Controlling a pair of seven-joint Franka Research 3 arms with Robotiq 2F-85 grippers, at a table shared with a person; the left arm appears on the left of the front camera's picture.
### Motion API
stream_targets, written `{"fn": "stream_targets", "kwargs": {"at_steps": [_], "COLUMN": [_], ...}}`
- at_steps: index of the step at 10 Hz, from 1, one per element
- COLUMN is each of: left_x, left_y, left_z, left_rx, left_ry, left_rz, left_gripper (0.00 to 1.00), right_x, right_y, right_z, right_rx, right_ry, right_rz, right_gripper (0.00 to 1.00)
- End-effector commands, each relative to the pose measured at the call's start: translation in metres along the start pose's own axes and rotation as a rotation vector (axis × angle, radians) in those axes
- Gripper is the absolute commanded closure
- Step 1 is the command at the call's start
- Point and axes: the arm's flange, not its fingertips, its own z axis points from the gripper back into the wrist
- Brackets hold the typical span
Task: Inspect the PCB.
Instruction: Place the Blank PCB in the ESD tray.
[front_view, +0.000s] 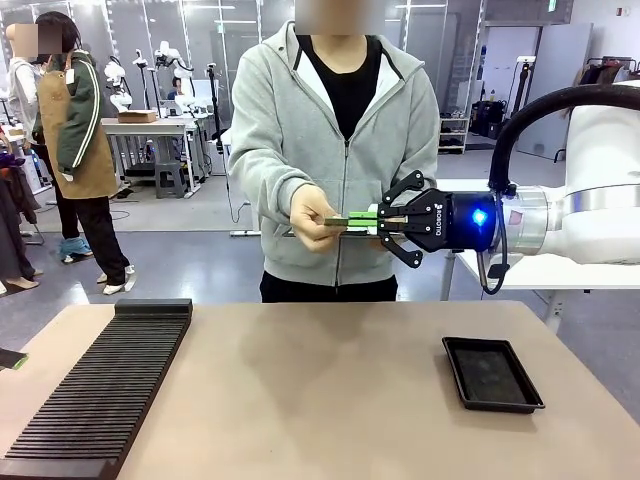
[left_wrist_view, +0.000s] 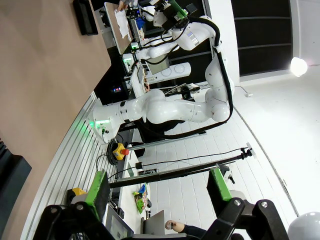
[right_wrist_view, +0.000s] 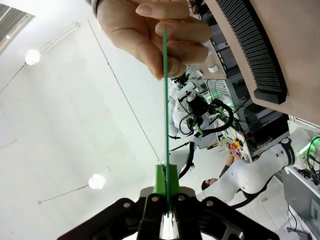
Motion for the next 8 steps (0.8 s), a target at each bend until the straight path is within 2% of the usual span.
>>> {"fn": "stream_targets", "kwargs": {"at_steps": [1,2,3,4,8], "left_x": [0.003,0.003,0.003,0.003,0.003], "left_y": [-0.003,-0.003,-0.003,-0.003,-0.003], "left_z": [0.003,0.003,0.003,0.003,0.003], "left_rx": [0.010,0.010,0.010,0.010,0.010], "left_ry": [0.002,0.002,0.002,0.002,0.002], "left_rz": [0.017,0.017,0.017,0.017,0.017], "left_gripper": [0.00,0.00,0.00,0.00,0.00], "right_x": [0.000,0.000,-0.009,-0.011,-0.020], "right_y": [0.000,0.000,0.000,-0.002,-0.005], "right_z": [0.000,0.000,0.000,0.001,0.015], "right_rx": [0.000,0.000,-0.007,-0.018,0.021], "right_ry": [-0.003,0.000,0.006,-0.004,0.008], "right_rz": [0.000,0.000,0.095,0.135,0.136], "right_gripper": [1.00,0.97,0.97,0.97,0.97]}}
